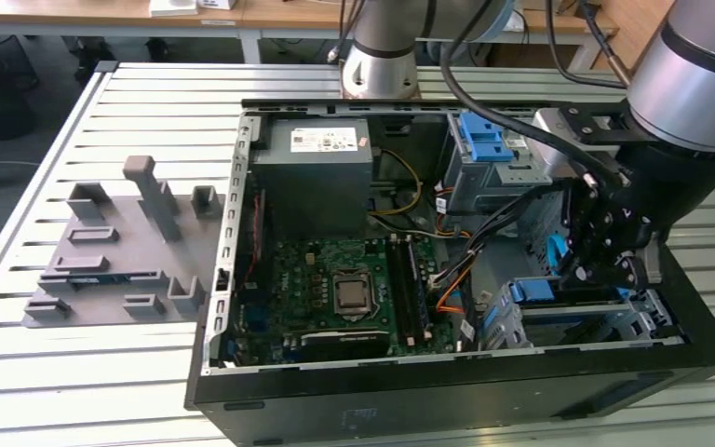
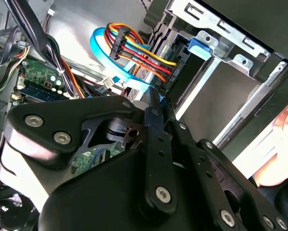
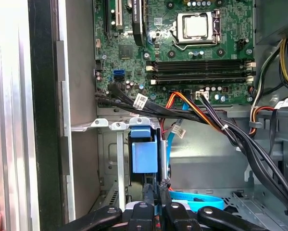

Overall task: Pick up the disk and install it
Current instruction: 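Insert the second disk wire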

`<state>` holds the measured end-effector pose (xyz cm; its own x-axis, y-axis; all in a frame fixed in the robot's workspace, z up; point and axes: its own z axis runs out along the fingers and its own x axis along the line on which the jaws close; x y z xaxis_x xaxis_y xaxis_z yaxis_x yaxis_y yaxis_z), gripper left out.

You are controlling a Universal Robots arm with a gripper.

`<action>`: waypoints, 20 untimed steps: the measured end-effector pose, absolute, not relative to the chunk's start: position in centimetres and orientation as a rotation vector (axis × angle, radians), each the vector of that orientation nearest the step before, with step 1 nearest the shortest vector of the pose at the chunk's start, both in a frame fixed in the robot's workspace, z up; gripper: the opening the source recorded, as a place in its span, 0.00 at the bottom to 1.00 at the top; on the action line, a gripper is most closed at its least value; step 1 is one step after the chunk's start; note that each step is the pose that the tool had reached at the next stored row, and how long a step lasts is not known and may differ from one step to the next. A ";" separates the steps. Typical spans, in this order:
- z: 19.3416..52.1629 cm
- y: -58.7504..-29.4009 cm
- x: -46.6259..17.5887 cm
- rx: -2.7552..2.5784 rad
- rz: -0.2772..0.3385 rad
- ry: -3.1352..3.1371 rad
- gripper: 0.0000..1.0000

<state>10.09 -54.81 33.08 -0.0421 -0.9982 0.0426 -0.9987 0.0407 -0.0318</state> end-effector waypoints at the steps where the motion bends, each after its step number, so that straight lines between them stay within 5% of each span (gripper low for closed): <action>1: 33.0 -54.8 10.1 2.168 0.082 -2.260 0.16; 20: 33.1 -54.8 10.1 2.168 0.082 -2.260 0.23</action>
<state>10.11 -54.83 33.10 -0.0421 -0.9982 0.0423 -0.9987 0.0408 -0.0317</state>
